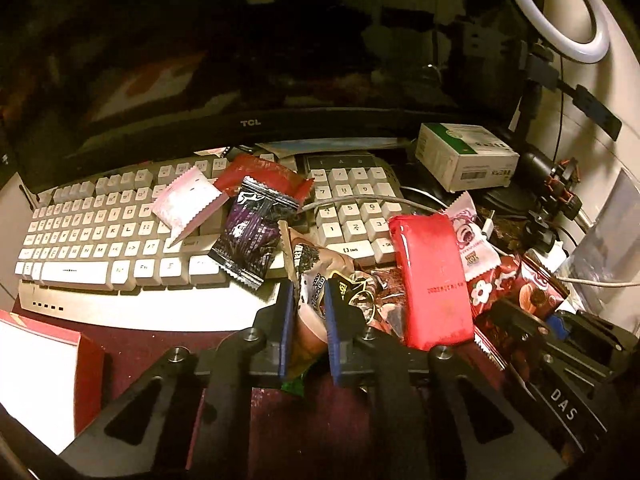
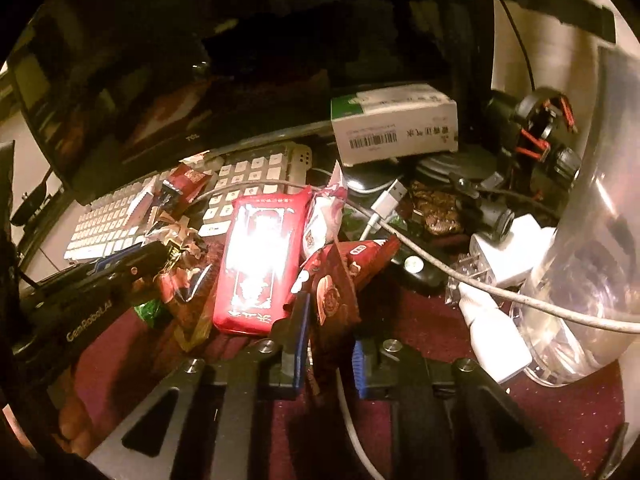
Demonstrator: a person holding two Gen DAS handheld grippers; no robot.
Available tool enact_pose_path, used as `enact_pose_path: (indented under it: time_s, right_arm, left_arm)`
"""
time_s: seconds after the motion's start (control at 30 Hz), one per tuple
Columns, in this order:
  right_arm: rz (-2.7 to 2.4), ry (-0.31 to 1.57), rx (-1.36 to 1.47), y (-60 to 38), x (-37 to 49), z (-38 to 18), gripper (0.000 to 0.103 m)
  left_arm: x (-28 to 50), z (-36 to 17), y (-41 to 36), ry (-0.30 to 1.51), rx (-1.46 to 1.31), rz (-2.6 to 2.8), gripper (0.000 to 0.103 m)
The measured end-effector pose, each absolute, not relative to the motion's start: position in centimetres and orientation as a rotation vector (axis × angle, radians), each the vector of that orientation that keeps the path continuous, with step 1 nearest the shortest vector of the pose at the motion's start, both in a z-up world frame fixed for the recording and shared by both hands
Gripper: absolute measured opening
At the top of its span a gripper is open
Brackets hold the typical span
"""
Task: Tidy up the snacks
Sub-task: 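Grasp the brown snack bag with the left tool while the right tool grasps a small brown packet, then carry the brown bag with the left tool while the right tool carries its packet toward the tray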
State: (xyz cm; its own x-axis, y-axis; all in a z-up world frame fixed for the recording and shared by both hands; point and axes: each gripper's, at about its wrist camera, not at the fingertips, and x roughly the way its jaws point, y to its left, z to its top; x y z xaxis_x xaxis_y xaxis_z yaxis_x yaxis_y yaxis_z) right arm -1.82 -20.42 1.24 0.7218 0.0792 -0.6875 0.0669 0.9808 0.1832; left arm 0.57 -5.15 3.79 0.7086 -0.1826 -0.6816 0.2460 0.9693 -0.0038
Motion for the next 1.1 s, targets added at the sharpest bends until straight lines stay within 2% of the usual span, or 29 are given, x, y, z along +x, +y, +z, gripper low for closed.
enact_pose_path:
  time_s: [0.17,0.2,0.8,1.1]
  right_arm:
    - [-0.007,0.741,0.15,-19.7,-2.1,1.6,0.016]
    - [-0.01,0.735,0.141,-19.6,-2.2,1.7,0.011]
    - [-0.012,0.668,0.009,-17.4,-3.2,2.8,0.011]
    - [0.01,0.65,0.038,-17.6,-3.8,3.3,0.011]
  left_arm:
    - [0.1,3.8,-4.9,0.727,0.095,-0.234,0.01]
    - [0.2,3.8,-4.8,0.724,0.096,-0.232,0.01]
    - [-0.2,4.0,-4.5,0.706,0.087,-0.231,0.009]
    - [-2.3,4.8,-2.2,0.69,0.065,-0.219,0.009]
